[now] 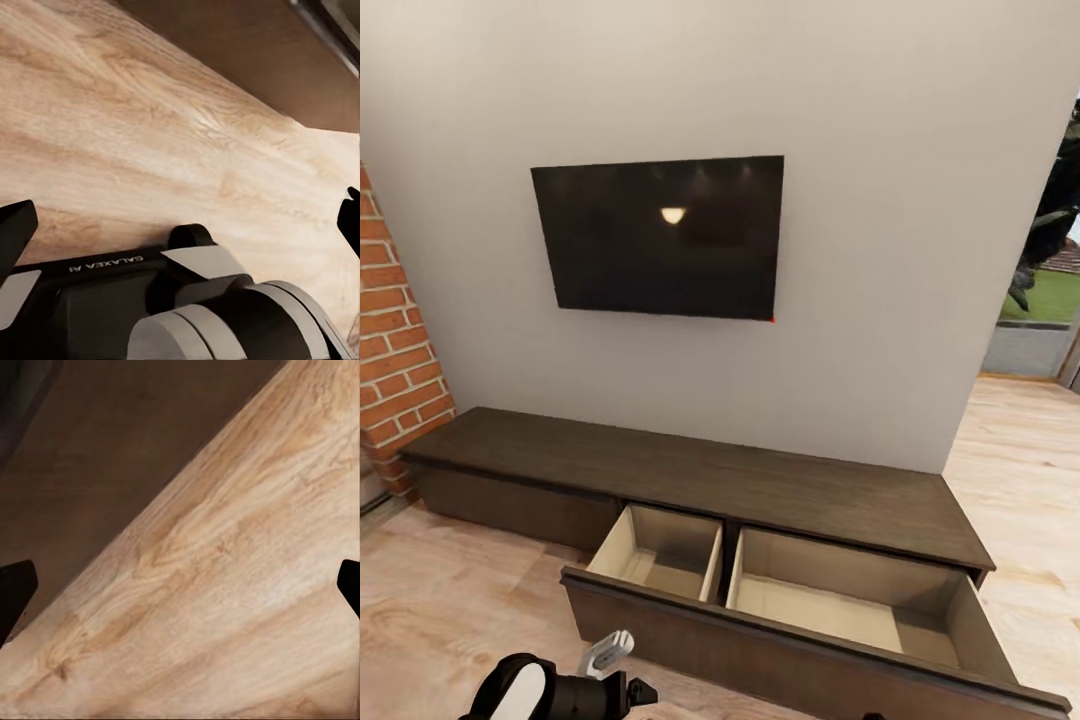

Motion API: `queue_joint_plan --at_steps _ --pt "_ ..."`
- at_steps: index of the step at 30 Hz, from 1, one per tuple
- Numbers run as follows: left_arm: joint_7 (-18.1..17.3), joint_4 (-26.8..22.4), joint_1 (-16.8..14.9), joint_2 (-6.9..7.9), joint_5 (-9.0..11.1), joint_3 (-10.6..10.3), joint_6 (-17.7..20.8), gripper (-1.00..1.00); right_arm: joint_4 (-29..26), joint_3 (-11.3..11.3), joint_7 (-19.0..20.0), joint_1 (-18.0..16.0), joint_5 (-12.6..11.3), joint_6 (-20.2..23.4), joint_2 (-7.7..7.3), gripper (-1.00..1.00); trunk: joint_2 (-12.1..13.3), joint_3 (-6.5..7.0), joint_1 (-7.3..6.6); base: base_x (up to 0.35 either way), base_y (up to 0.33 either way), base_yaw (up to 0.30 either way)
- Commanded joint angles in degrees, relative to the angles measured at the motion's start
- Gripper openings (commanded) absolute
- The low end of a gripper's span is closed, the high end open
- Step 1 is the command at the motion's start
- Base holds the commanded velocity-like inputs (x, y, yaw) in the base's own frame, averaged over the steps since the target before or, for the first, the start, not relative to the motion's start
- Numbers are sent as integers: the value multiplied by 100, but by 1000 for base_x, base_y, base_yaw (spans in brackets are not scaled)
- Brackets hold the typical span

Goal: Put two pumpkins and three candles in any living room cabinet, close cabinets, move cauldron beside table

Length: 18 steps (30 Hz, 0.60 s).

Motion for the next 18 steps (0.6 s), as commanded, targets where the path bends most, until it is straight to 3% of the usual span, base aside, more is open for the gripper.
queue_joint_plan --at_steps 1,4,8,11,15,18 --pt "139 0 -1 -8 1 2 -3 100 0 0 -6 0 76 11 11 100 41 18 -23 0 0 292" --pt "567 5 0 -23 0 10 -12 100 0 17 -127 1 380 35 30 100 162 72 -89 0 0 292" --pt "1065 116 -1 -24 -4 43 -170 100 -96 25 -713 -30 771 81 118 100 322 144 -176 0 0 292" --pt "1404 672 -2 -17 -13 62 -656 100 -309 27 -1403 -52 1187 374 363 100 443 198 -242 0 0 292" --pt "1657 1490 -3 -3 -59 52 -1462 100 -712 60 -2255 -60 1822 656 837 100 603 270 -330 0 0 292" --pt "1721 1838 -2 -8 -209 30 -1860 100 -783 171 -2598 -61 2330 660 1046 100 723 324 -396 0 0 292"
